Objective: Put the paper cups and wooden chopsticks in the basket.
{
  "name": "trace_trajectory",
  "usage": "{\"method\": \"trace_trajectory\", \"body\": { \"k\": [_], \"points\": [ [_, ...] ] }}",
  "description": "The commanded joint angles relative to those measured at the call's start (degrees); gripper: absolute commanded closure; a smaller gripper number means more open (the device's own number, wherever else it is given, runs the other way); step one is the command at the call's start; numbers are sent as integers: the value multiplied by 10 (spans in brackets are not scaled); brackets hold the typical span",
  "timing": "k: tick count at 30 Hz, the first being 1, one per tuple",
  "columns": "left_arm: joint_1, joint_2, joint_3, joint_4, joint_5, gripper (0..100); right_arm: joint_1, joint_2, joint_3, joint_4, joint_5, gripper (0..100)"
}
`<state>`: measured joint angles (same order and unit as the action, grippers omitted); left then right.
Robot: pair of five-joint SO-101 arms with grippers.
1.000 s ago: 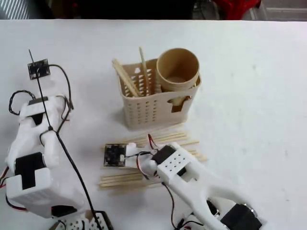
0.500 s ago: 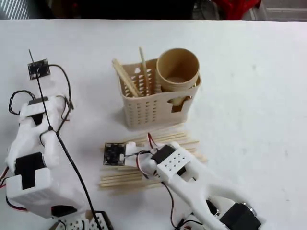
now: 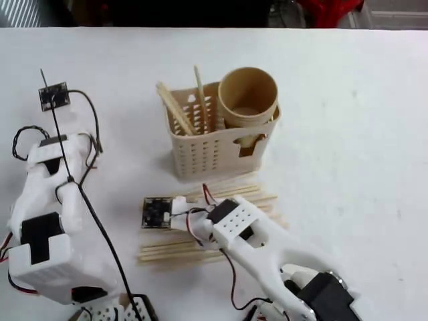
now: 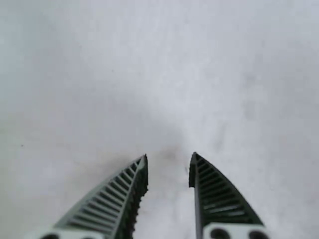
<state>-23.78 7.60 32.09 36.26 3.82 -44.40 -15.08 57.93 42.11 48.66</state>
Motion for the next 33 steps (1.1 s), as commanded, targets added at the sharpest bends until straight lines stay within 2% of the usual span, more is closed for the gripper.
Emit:
{"method": "trace_trajectory", "body": {
  "k": [1, 4, 13, 17, 24, 30, 33],
  "points": [
    [7, -3, -16, -10, -8, 845, 13, 6, -19, -1, 4, 897],
    [7, -3, -17, -10, -8, 845, 13, 6, -20, 2, 3, 929],
    [7, -3, -17, -10, -8, 845, 13, 5, -21, 10, 0, 934],
    [7, -3, -17, -10, -8, 845, 14, -30, -21, 29, 0, 985],
    [7, -3, -17, -10, -8, 845, 13, -114, -17, 78, -2, 980],
    [7, -3, -17, -10, -8, 845, 13, -127, -11, 78, -2, 982],
    [7, -3, -17, -11, -8, 845, 15, -136, -31, 80, -26, 982]
  ]
}}
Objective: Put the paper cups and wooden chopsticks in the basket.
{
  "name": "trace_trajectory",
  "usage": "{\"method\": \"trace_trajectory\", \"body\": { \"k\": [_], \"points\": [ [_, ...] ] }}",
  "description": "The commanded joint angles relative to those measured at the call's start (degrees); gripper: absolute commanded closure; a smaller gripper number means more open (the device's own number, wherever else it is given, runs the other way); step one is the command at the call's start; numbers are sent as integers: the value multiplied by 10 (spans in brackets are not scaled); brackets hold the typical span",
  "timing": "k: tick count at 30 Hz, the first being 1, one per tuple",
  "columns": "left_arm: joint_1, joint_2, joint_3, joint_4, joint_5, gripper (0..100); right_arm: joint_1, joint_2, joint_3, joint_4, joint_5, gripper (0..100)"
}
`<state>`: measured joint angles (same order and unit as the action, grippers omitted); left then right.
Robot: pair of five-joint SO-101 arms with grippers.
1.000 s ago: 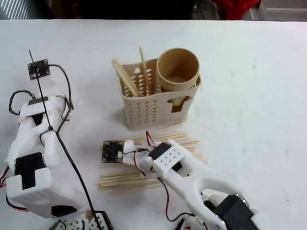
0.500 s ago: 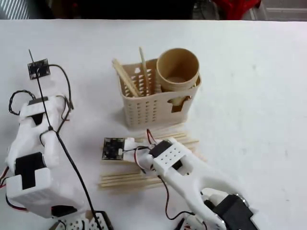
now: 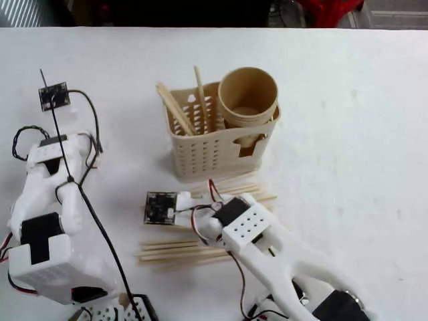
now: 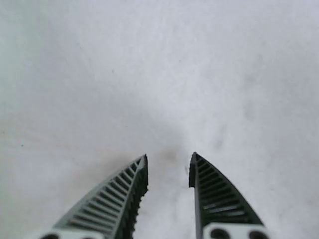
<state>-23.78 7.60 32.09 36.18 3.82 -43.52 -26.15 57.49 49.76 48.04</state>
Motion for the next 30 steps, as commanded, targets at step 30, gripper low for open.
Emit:
{"method": "trace_trajectory", "body": {
  "k": [30],
  "points": [
    [7, -3, -18, -10, -8, 845, 51, -24, -393, -344, -263, 981]
  ]
}}
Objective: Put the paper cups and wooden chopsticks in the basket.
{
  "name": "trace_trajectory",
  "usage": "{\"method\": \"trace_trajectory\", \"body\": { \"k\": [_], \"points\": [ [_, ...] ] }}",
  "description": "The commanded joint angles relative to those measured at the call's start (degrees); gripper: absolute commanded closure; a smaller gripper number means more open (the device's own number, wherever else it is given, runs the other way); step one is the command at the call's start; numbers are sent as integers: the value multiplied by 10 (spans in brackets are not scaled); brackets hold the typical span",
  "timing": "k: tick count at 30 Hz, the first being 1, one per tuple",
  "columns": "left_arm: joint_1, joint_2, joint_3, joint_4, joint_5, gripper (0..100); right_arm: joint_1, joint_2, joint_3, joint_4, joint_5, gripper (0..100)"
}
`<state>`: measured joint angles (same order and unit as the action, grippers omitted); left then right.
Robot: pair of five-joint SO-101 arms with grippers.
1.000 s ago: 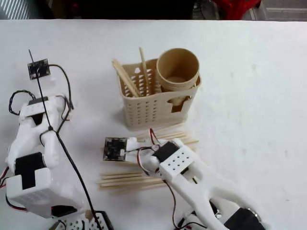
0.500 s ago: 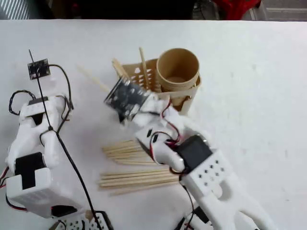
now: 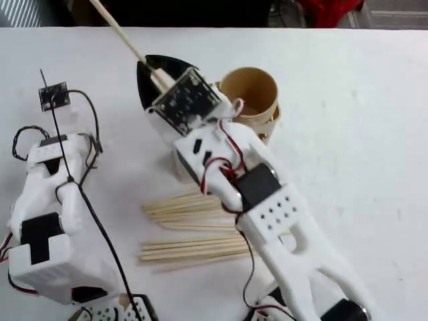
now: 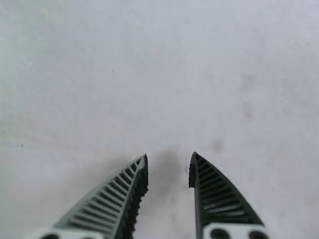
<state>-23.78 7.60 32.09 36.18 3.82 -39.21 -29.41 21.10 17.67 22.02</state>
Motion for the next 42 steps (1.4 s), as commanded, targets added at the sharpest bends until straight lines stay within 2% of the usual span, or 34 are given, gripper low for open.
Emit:
{"method": "trace_trajectory", "body": {
  "k": [1, 4, 9, 17, 22, 25, 29, 31, 33, 38, 42],
  "points": [
    [7, -3, -18, -10, -8, 845, 9, 15, -29, -23, -3, 981],
    [7, -3, -18, -10, -8, 845, 8, 22, -28, -21, -1, 975],
    [7, -3, -18, -10, -8, 845, 8, 17, -28, -18, -2, 889],
    [7, -3, -18, -10, -8, 845, 5, 13, -32, 63, -1, 945],
    [7, -3, -18, -10, -8, 845, 7, -57, -32, 277, 4, 972],
    [7, -3, -18, -10, -8, 845, 0, -109, -32, 418, 31, 922],
    [7, -3, -18, -11, -8, 845, -51, -131, -27, 579, 83, 819],
    [7, -3, -16, -20, -8, 845, -83, -124, -11, 632, 112, 805],
    [7, -3, -15, -20, -8, 845, -105, -113, 53, 633, 149, 820],
    [7, -3, -13, -18, -8, 845, -111, -87, 265, 461, 202, 852],
    [6, -3, -13, -19, -8, 845, -111, -75, 367, 355, 222, 852]
  ]
}}
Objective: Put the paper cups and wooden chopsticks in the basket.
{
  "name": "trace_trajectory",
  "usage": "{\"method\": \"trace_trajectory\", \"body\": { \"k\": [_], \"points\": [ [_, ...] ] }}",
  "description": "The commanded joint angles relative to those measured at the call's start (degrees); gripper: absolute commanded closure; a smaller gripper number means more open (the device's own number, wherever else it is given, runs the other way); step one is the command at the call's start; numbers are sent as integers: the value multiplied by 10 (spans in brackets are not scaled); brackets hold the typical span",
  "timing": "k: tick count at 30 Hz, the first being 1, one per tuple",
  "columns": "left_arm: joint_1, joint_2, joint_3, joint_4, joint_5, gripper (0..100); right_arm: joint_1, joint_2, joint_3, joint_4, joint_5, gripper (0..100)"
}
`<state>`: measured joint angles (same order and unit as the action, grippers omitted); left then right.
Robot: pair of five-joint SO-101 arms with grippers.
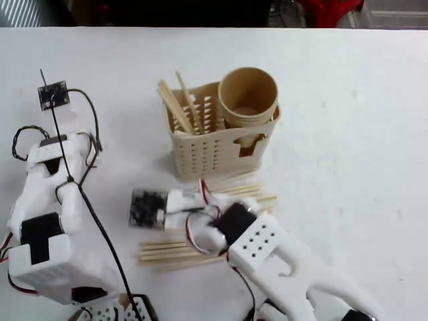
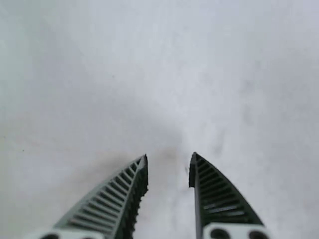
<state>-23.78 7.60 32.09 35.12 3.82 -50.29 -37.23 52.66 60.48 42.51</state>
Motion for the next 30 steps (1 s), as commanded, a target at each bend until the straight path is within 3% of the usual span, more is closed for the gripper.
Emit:
{"method": "trace_trajectory", "body": {
  "k": [1, 14, 20, 27, 30],
  "points": [
    [6, -3, -13, -9, -8, 845, 0, 7, 66, -88, 18, 853],
    [7, -4, -13, -7, -8, 845, 1, 129, 90, -164, 13, 854],
    [7, -4, -12, -7, -8, 845, 49, 169, 74, -189, 16, 858],
    [7, -4, -12, -7, -8, 845, 74, 180, 60, -190, 12, 978],
    [7, -4, -12, -7, -8, 845, 74, 176, 60, -190, 12, 981]
  ]
}}
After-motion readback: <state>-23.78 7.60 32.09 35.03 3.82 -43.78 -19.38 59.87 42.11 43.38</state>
